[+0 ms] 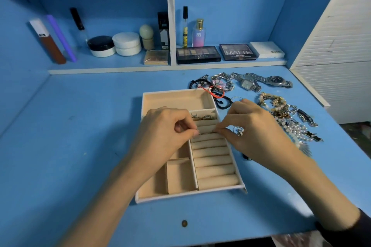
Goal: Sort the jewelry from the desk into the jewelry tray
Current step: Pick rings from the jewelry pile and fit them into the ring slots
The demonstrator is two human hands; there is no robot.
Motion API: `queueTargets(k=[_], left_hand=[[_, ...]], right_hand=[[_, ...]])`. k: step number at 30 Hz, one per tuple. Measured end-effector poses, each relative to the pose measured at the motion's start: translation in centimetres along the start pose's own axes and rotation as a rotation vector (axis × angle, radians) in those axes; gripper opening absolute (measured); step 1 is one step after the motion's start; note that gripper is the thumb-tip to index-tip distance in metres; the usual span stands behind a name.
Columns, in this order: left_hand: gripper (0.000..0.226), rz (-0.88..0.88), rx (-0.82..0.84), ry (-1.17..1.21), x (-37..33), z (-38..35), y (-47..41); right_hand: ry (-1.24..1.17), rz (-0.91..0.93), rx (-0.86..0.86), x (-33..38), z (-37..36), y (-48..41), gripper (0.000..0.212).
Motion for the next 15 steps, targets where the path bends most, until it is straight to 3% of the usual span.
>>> queueTargets(k=[6, 15], left_hand=[[0.017, -0.014, 0.016, -0.048, -0.3, -0.3, -0.1], [0.016, -0.064, 0.054, -0.12, -0.6, -0.6, -0.1]], right_hand=[[0.226, 0.061, 0.02, 1.4, 0.3, -0.2, 0.008], [0.293, 0.018, 0.068, 2.0, -0.3, -0.6, 0.017]])
Point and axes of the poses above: each hand's wrist, its own y-axis away from the middle knuckle, its own z-axis out of the back of the hand, x = y × z, the point moved 1 cm from there along -y, towards the middle knuckle, and after that the axes turned 5 degrees about -z, right-handed, at the moved point
